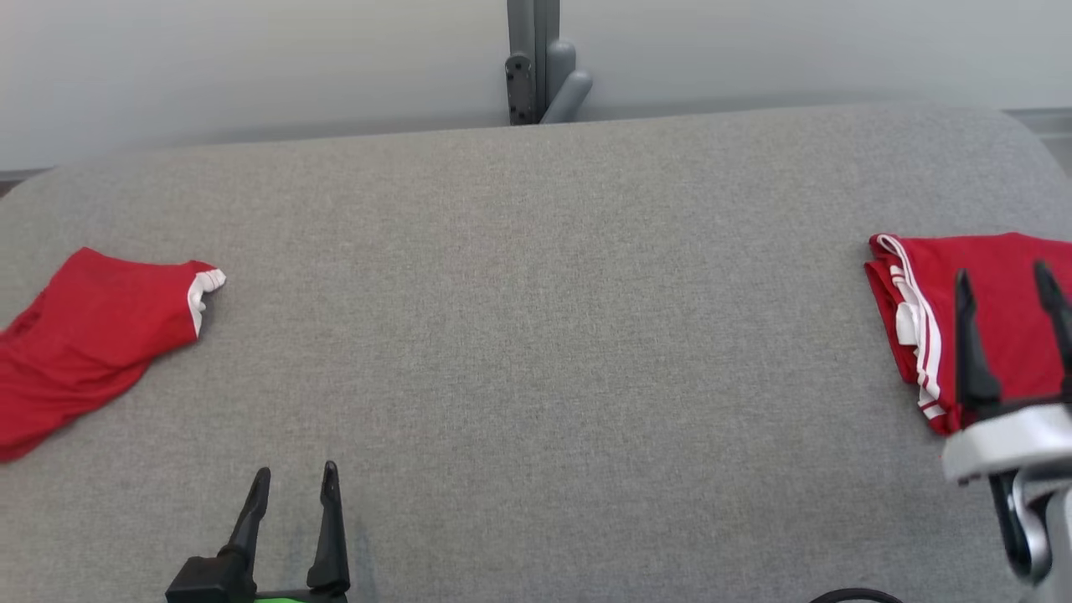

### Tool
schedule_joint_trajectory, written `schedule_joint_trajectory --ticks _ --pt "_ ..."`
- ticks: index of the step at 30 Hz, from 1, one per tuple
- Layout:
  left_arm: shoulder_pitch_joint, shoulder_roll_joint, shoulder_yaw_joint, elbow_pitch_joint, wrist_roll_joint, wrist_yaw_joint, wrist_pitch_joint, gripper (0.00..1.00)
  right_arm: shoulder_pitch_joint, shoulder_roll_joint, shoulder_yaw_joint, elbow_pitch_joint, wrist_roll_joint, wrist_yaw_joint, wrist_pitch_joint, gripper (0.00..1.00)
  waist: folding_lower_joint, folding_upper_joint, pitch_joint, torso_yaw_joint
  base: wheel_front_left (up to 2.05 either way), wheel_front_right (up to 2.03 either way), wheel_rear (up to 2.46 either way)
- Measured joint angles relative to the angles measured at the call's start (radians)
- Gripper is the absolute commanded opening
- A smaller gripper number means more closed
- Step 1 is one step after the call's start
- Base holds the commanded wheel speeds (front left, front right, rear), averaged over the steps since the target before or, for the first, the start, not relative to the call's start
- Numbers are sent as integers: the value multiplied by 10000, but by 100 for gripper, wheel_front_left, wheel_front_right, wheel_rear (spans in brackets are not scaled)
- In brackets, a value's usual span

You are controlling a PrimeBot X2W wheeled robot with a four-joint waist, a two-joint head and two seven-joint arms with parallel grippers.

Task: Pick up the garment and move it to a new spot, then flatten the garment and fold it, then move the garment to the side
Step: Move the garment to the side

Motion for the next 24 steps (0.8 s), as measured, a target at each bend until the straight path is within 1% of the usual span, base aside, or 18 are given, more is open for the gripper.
schedule_joint_trajectory --ticks 2,3,6,8,13,18,24 --pt "-4 0 -69 113 0 -58 -2 100 1085 90 221 -903 -176 -2 -6 100 0 0 -256 49 0 0 0" --pt "-5 0 -84 205 0 -86 0 100 1505 263 253 -1202 -180 0 -8 100 0 0 -368 82 0 0 0" --pt "-5 0 -27 399 29 -155 -2 100 2516 951 303 -1578 -113 0 -10 100 0 0 -665 190 0 0 0" --pt "-4 0 35 575 38 -205 0 100 2929 1174 261 -1609 -153 0 -10 100 0 0 -815 259 0 0 0" --pt "68 0 198 974 176 -387 0 100 3518 1641 380 -1369 -318 -2 -8 100 0 0 -1127 329 0 0 0" --pt "114 0 234 1066 192 -447 0 100 3623 1793 479 -1143 -407 0 -8 100 0 0 -1219 297 0 0 0" --pt "112 0 263 1051 188 -449 0 100 3637 1827 514 -1053 -395 -2 -8 100 0 0 -1197 356 0 0 0"
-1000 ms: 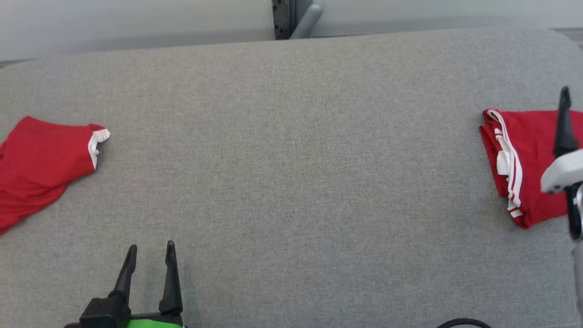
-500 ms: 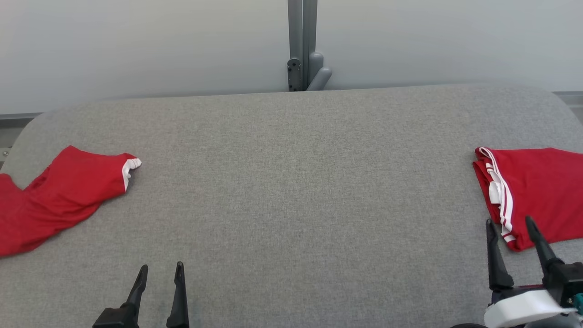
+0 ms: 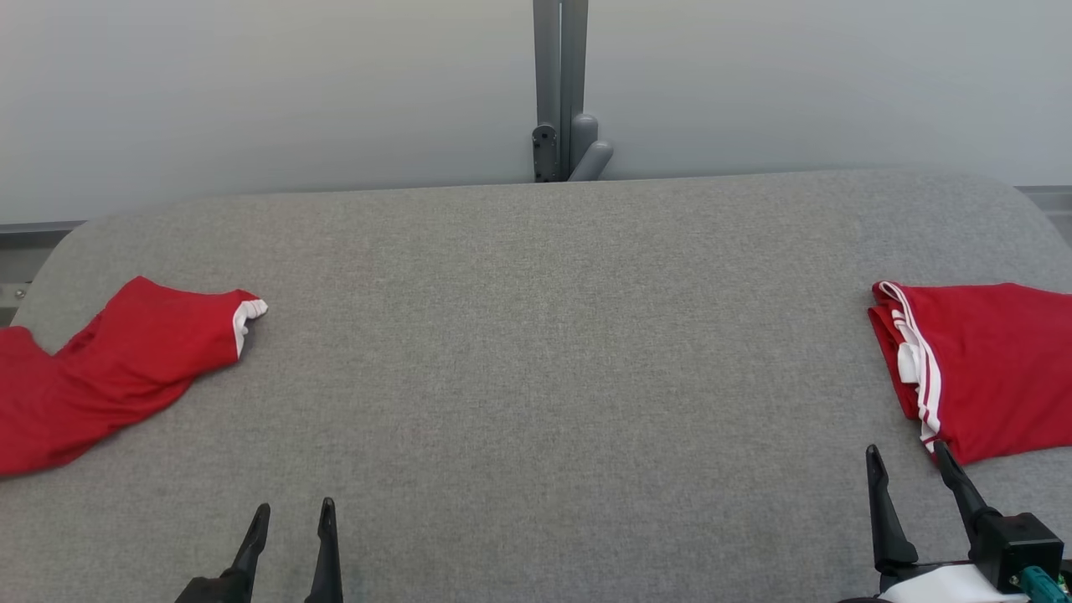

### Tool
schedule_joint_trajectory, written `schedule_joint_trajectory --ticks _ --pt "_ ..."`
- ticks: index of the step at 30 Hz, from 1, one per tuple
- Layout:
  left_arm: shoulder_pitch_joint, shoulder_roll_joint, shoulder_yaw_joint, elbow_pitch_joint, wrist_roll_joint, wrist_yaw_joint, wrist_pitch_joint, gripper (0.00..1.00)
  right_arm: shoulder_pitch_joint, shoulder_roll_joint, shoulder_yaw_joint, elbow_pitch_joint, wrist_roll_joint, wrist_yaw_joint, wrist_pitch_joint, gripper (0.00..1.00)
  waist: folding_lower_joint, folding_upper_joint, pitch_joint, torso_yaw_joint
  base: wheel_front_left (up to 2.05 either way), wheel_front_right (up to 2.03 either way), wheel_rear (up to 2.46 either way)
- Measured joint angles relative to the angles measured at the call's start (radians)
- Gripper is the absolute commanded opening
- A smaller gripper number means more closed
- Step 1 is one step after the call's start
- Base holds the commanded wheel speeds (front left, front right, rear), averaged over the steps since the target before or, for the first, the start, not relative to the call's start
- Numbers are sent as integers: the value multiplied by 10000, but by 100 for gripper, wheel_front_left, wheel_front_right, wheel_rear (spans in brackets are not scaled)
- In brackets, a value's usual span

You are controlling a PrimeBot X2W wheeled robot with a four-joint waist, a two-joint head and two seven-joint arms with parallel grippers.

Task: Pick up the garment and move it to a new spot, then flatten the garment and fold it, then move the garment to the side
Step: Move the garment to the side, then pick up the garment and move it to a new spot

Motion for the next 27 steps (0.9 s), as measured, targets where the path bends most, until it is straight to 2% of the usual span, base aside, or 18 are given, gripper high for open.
schedule_joint_trajectory --ticks 12,17,22,27 --pt "0 0 -8 -6 -27 6 0 100 -9 12 100 117 151 0 0 100 0 0 26 118 0 0 0" --pt "-6 0 90 -121 -67 107 0 100 -86 15 236 54 104 0 0 100 0 0 58 361 0 0 0" --pt "-40 0 150 -192 -100 196 -2 100 -149 15 485 44 44 0 0 100 0 0 77 958 0 0 0" --pt "-53 0 199 -125 94 163 0 100 -253 17 830 119 38 2 0 100 0 0 53 1908 0 0 0"
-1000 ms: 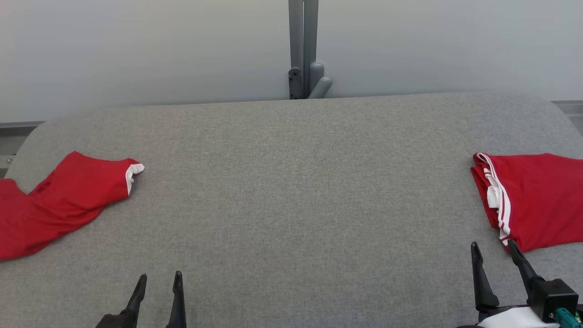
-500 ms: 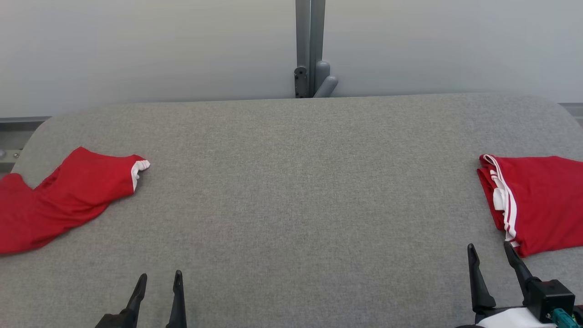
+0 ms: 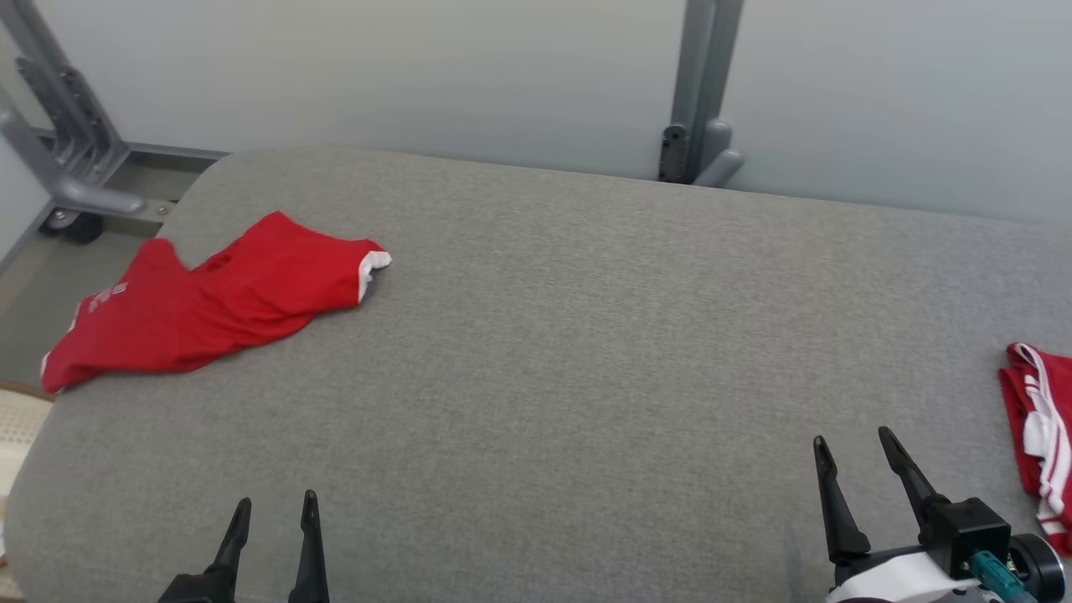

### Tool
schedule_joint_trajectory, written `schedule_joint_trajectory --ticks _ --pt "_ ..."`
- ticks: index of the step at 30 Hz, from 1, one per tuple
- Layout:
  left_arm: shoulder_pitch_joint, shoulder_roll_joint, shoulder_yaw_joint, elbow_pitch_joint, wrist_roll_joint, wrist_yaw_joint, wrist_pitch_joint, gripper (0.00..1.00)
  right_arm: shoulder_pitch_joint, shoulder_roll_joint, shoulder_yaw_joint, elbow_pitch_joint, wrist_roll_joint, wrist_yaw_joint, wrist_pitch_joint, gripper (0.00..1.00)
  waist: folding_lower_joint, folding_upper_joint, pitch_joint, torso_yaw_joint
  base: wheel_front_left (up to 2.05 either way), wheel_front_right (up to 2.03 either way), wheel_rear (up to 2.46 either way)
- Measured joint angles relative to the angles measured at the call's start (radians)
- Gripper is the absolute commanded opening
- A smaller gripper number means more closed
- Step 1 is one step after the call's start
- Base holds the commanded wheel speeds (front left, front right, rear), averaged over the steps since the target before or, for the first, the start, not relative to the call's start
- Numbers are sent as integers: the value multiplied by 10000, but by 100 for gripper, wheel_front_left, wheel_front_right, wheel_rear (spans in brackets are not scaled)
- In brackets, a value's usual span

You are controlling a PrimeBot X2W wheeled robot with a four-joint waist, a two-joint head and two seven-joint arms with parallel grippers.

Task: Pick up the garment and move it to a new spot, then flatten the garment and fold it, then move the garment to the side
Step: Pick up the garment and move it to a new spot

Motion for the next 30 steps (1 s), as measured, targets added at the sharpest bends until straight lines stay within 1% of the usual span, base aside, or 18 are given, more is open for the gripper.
schedule_joint_trajectory --ticks 8,10,12,14,16,18,22,24,25,27,30 --pt "-2 0 320 -159 88 -119 -2 100 -333 0 754 199 38 -2 0 100 0 0 -77 1629 0 0 0" --pt "-2 2 422 -201 84 -134 0 100 -356 10 894 232 86 0 0 100 0 0 -94 1931 0 0 0" --pt "-21 4 441 -104 42 -232 0 100 -357 15 859 267 596 -2 0 100 0 0 -92 2151 0 0 0" --pt "-263 44 407 159 56 -368 0 100 -365 -40 1018 274 391 -4 0 100 0 0 -9 2271 0 0 0" --pt "-1011 165 393 493 -25 -489 -2 100 -502 -209 1174 276 267 0 0 100 0 0 144 2345 0 0 0" --pt "-1940 360 416 938 -242 -562 0 100 -841 -610 1156 180 163 -2 -2 100 0 0 352 2406 0 0 0" --pt "-3952 606 435 2186 -1060 -631 -4 100 -1645 -1185 1340 -13 -2 -2 0 100 0 0 940 2489 0 0 0" --pt "-4916 913 -142 2865 -1417 -644 -2 100 -2032 -1425 1415 -132 -52 -2 0 100 0 0 1299 2491 0 0 0" --pt "-5414 1030 -483 3118 -1856 -646 -2 100 -2235 -1519 1461 -207 -59 -2 0 100 0 0 1490 2480 0 0 0" --pt "-6331 1505 -1208 3662 -2380 -675 0 100 -2623 -1643 1607 -382 -102 -2 -2 100 0 0 1901 2426 0 0 0" --pt "-7456 2180 -1785 4500 -3511 -673 31 100 -3027 -1822 1751 -650 -174 -2 -2 100 0 0 2556 2263 0 0 0"
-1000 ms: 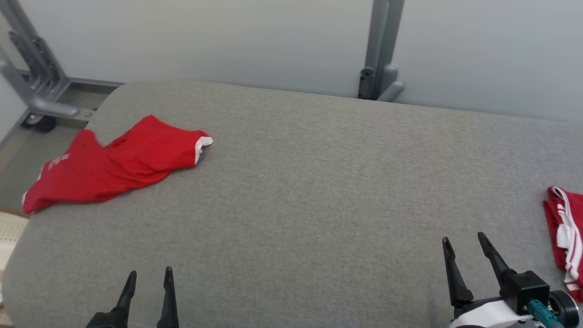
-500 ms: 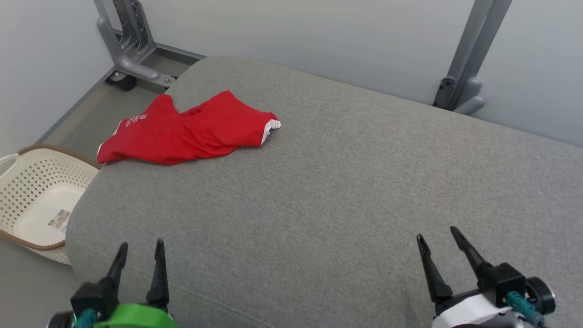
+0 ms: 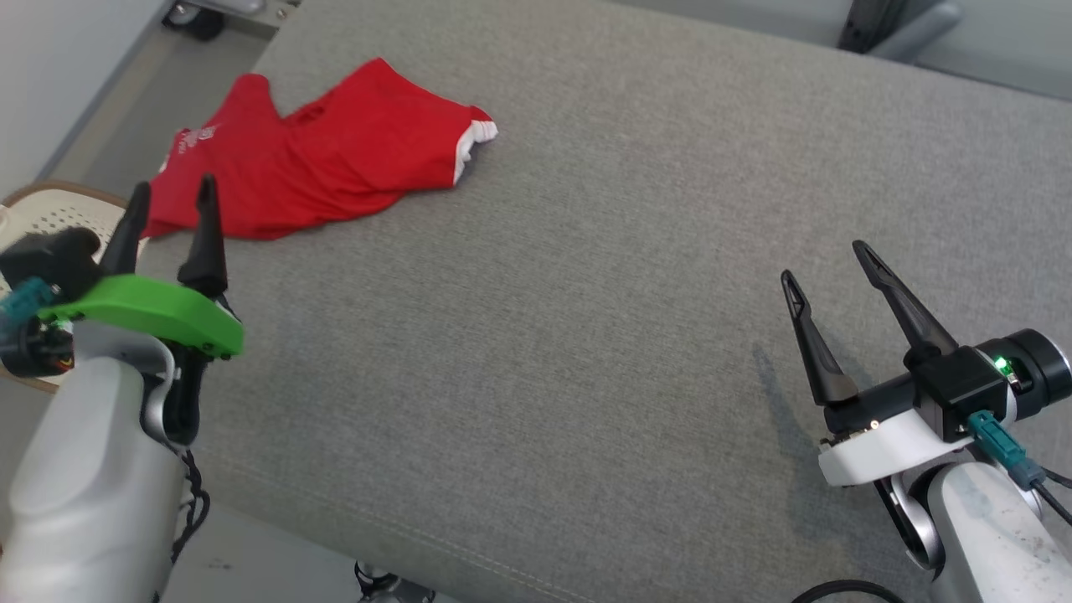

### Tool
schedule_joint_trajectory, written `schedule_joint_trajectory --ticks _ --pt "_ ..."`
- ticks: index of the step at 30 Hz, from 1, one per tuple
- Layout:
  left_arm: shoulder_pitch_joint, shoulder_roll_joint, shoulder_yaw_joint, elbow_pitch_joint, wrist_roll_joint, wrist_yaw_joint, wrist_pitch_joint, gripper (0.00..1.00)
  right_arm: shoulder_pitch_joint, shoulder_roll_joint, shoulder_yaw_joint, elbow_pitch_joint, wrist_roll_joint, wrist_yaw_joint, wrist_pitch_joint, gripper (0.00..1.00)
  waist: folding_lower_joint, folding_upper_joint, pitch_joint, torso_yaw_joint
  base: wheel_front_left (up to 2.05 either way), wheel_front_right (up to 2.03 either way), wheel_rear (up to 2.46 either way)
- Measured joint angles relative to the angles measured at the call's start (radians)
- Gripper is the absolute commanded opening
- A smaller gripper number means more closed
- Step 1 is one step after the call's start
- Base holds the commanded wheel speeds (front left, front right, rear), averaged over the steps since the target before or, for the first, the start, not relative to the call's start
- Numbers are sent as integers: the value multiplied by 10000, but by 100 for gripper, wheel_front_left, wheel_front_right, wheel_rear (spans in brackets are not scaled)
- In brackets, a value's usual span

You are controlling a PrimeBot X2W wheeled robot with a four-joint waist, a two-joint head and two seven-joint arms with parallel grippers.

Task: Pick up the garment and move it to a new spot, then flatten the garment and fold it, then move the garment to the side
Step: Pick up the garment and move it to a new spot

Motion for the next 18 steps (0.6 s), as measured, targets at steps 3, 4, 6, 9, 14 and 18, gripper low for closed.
schedule_joint_trajectory --ticks 3,4,6,9,14,18 --pt "-859 370 -332 708 -1210 0 238 100 -156 -58 73 -295 -63 0 2 100 0 0 681 -301 0 0 0" --pt "-1114 474 -387 907 -1588 0 313 100 -160 -84 90 -418 -77 0 0 100 0 0 908 -432 0 0 0" --pt "-1546 692 -560 1287 -2245 0 506 100 -159 -117 119 -648 -111 0 0 100 1 0 1355 -733 0 0 0" --pt "-1970 903 -681 1935 -2899 0 587 100 -144 -234 81 -1034 -163 0 2 100 1 0 1895 -1244 0 0 0" --pt "-2453 1022 -888 2840 -3653 0 589 100 31 -443 -10 -1624 -249 0 2 100 1 0 2679 -1992 0 0 0" --pt "-2521 1022 -1131 3503 -3940 0 474 100 265 -587 -123 -1868 -251 0 2 100 1 0 3133 -2490 0 0 0"
